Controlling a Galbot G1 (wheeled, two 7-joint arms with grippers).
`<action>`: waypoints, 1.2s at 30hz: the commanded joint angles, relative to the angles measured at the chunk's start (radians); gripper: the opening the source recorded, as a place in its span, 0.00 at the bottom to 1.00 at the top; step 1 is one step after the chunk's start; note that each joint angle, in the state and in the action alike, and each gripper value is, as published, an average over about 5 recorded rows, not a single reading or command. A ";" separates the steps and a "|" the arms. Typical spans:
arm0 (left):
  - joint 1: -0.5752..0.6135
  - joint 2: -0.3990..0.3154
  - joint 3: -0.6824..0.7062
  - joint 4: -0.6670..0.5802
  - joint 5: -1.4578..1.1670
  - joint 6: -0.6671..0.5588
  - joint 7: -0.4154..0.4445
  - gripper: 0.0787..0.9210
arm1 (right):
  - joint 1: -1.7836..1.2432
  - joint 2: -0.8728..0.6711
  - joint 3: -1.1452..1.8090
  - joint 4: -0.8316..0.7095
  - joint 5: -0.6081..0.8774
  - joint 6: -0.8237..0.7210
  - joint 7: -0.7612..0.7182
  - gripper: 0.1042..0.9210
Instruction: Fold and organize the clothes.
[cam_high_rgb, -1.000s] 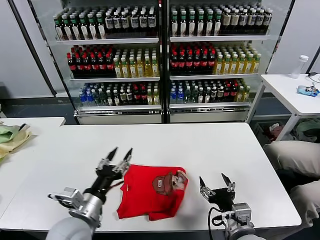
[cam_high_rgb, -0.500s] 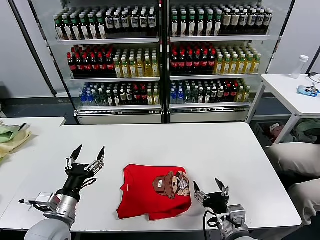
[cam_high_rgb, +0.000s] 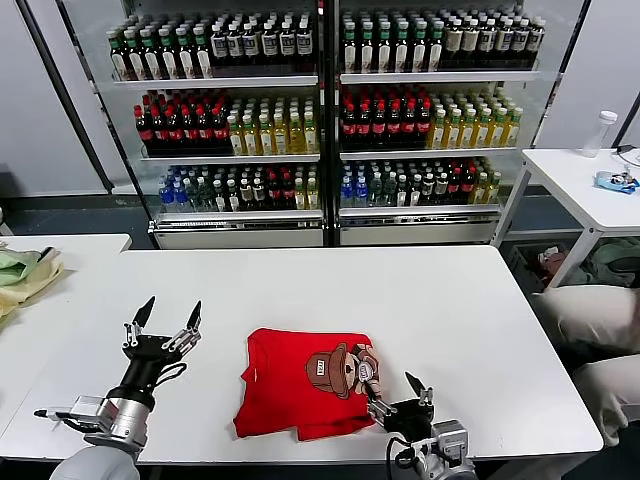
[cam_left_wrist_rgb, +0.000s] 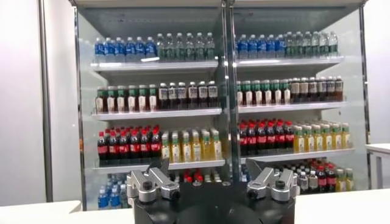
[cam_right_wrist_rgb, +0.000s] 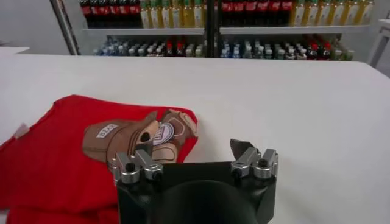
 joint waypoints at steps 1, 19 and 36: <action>0.007 -0.003 0.007 0.015 0.022 -0.025 0.004 0.88 | -0.027 -0.012 -0.016 0.012 0.080 -0.028 0.012 0.88; 0.005 -0.009 0.037 0.026 0.035 -0.042 0.003 0.88 | -0.003 -0.025 0.010 -0.018 0.212 -0.035 -0.006 0.32; 0.000 -0.012 0.048 0.048 0.044 -0.062 0.003 0.88 | -0.065 -0.053 0.078 0.097 0.039 -0.028 -0.007 0.03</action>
